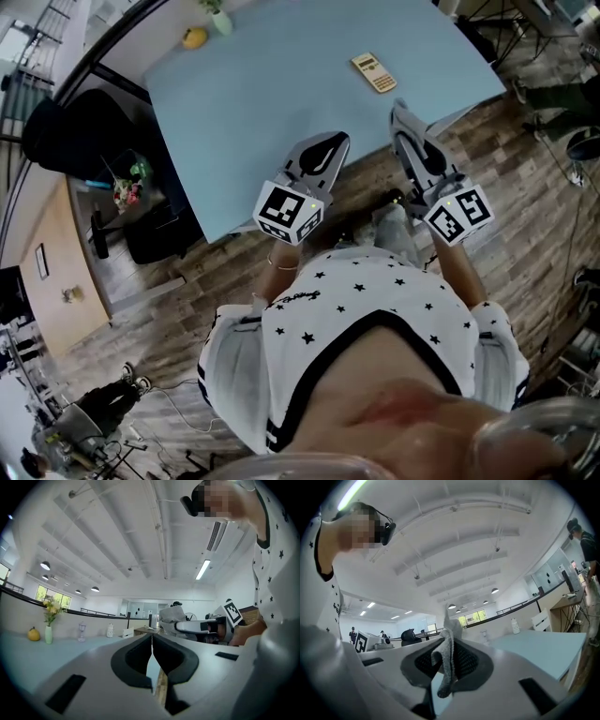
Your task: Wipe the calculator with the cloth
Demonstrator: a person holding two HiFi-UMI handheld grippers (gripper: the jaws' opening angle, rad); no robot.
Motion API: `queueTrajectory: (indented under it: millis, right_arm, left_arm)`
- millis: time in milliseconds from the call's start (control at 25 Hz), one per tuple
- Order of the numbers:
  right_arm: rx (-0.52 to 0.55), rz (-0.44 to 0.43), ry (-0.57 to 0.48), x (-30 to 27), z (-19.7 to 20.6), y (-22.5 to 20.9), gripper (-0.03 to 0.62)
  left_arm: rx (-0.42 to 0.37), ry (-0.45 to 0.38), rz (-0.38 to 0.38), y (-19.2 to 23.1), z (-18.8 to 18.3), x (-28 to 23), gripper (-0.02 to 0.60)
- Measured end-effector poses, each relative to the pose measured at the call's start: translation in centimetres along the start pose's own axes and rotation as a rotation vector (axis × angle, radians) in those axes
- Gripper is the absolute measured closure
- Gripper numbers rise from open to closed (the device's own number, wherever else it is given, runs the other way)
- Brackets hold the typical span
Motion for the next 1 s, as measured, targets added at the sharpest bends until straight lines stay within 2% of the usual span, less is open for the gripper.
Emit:
queueTrajectory:
  millis: [320, 640, 840, 1000]
  right_arm:
    - [-0.008, -0.087, 0.016, -4.5, -0.7, -4.1, 0.549]
    - [-0.027, -0.167, 0.019, -7.1, -2.1, -10.0, 0.549]
    - [-0.045, -0.201, 0.016, -7.0, -2.6, -14.7, 0.549]
    - [-0.064, -0.198, 0.028, -8.3, -2.4, -17.2, 0.549]
  left_arm:
    - [-0.011, 0.007, -0.126, 3.4, -0.4, -1.7, 0.549]
    - [-0.025, 0.006, -0.226, 5.0, -1.3, -6.8, 0.549]
    - [-0.044, 0.025, -0.245, 4.0, -1.1, -11.2, 0.549]
    - [-0.047, 0.044, -0.243, 5.1, -0.9, -13.7, 0.549]
Point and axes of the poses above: the fingertips, and each gripper's own axes: x backward along the fingers, y to its left, z out of its underside, the point moved 4 cm from there along x, backward along the fingers, and after that the axes turned 7 degrees about -z, right-handed, at the moved point
